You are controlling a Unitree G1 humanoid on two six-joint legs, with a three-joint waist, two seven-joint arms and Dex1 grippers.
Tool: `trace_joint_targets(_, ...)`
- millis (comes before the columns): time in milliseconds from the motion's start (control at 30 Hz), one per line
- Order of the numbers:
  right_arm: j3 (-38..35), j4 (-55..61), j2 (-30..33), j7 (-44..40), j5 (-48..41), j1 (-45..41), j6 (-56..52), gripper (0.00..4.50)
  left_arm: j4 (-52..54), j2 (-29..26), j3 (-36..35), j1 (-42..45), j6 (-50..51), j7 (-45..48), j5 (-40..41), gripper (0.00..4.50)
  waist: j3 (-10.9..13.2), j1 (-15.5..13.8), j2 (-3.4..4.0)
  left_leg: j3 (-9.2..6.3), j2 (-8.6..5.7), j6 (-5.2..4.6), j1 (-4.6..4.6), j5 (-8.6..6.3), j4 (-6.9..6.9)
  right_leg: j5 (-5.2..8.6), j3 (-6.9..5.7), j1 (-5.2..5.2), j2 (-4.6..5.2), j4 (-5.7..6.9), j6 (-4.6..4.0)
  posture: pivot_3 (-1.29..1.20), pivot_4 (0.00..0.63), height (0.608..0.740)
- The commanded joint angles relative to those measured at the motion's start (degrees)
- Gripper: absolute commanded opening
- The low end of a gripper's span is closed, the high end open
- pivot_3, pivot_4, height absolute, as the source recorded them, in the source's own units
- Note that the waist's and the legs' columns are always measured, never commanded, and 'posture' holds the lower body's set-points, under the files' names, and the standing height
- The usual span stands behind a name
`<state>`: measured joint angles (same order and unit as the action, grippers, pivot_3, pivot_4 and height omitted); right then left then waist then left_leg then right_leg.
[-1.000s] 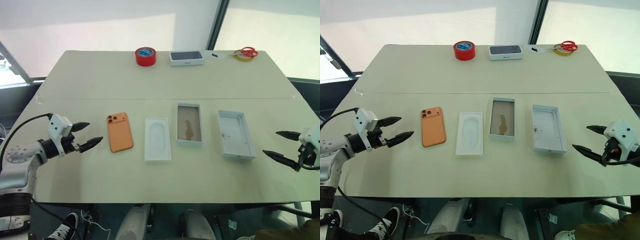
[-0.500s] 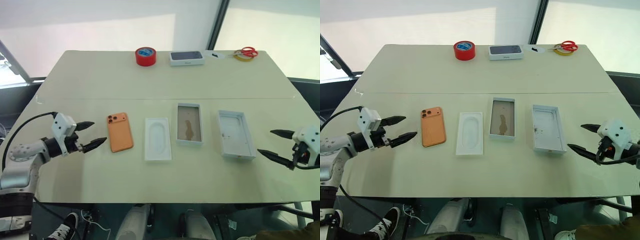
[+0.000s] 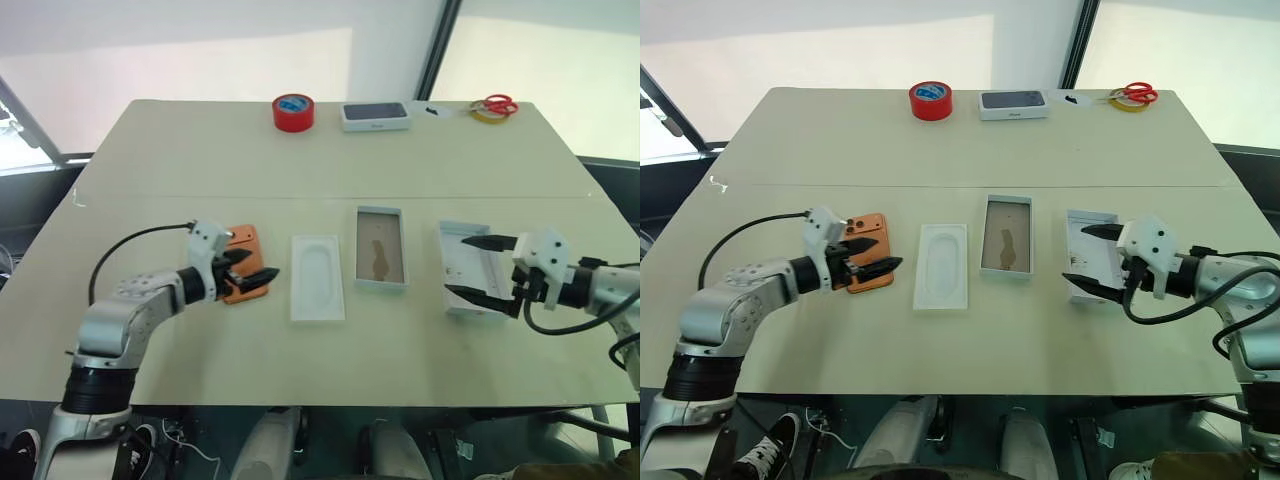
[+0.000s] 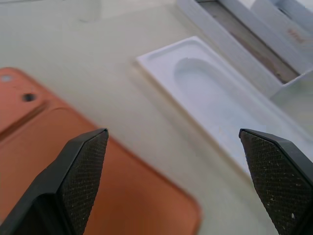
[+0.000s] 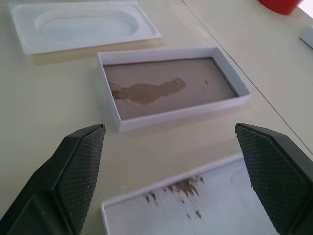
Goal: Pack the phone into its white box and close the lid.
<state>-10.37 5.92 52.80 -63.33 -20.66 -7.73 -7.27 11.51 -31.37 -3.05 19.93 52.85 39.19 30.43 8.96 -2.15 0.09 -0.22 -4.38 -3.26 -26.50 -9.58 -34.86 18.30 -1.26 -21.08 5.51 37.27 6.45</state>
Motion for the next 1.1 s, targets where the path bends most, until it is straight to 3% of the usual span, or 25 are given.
trace_joint_targets(33,1.37,2.78,-0.64,0.06,0.09,-1.33,-0.19,4.44,1.60,1.34,-0.61,2.30,8.50,-3.52,2.89,4.50,0.00,-0.02,0.01,0.00,0.00,0.00,0.01,0.00,0.01,0.00,0.00,0.00,-0.01,0.01,0.00,0.00,0.150,0.738)
trace_joint_targets(400,2.44,1.82,-1.76,1.39,0.96,-2.19,0.05,4.44,-2.15,13.18,-9.94,9.82,30.55,-13.24,11.14,4.50,0.01,-0.13,-0.02,-0.02,0.00,0.02,0.03,0.02,-0.15,0.00,-0.03,0.10,-0.04,0.06,0.02,0.00,0.150,0.738)
trace_joint_targets(767,2.21,2.06,-2.22,2.58,1.63,-2.51,0.08,4.44,-6.37,20.65,-15.25,12.00,36.33,-16.87,12.27,4.50,0.03,-0.11,-0.06,-0.02,0.00,0.07,0.04,0.04,-0.19,-0.01,-0.05,0.15,-0.06,0.06,0.03,0.00,0.150,0.738)
trace_joint_targets(867,1.98,2.29,-2.13,2.91,1.84,-2.07,0.24,4.50,-6.69,21.48,-16.11,11.09,36.71,-17.83,11.79,3.62,0.03,-0.11,-0.06,-0.03,0.00,0.09,0.05,0.05,-0.18,-0.01,-0.05,0.15,-0.06,0.06,0.03,0.00,0.150,0.738)
trace_joint_targets(1100,1.70,2.38,-1.93,3.34,2.30,-1.56,0.77,4.50,-7.61,23.03,-18.16,9.88,37.04,-20.08,11.09,0.02,0.02,-0.17,-0.06,-0.03,0.00,0.09,0.04,0.05,-0.18,-0.01,-0.05,0.15,-0.06,0.06,0.03,0.00,0.150,0.738)
